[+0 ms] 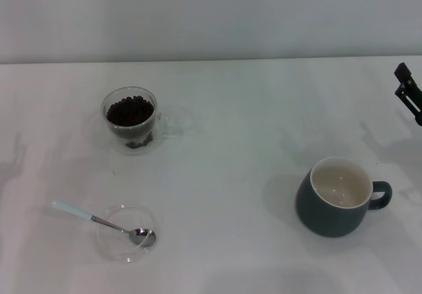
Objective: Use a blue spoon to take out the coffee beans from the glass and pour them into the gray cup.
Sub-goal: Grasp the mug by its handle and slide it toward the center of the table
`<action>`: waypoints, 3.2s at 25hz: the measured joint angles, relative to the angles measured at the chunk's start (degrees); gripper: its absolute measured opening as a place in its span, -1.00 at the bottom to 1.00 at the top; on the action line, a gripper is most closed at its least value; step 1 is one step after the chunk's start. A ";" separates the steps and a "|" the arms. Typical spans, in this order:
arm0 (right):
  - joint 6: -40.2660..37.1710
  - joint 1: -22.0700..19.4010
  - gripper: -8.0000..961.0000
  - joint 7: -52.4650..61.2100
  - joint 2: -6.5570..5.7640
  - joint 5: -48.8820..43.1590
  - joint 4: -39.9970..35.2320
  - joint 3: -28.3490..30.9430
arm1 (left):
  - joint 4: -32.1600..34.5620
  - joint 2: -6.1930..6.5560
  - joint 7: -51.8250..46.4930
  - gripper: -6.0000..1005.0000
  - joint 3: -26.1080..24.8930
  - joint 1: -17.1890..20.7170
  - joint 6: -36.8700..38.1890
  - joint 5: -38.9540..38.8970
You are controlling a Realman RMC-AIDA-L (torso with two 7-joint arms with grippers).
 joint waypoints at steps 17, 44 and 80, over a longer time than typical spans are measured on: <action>-0.69 -1.19 0.79 5.33 0.15 -0.47 0.55 -5.27 | 2.84 0.33 0.00 0.30 -0.22 4.37 0.16 -0.30; -7.17 -7.43 0.79 7.08 -0.12 -0.69 4.78 -10.10 | 3.88 0.37 -0.66 0.30 -0.26 9.64 2.49 -0.39; 7.73 -9.66 0.79 6.46 0.32 -6.36 4.29 -10.53 | 3.56 0.28 -0.36 0.30 0.10 8.66 1.99 -0.32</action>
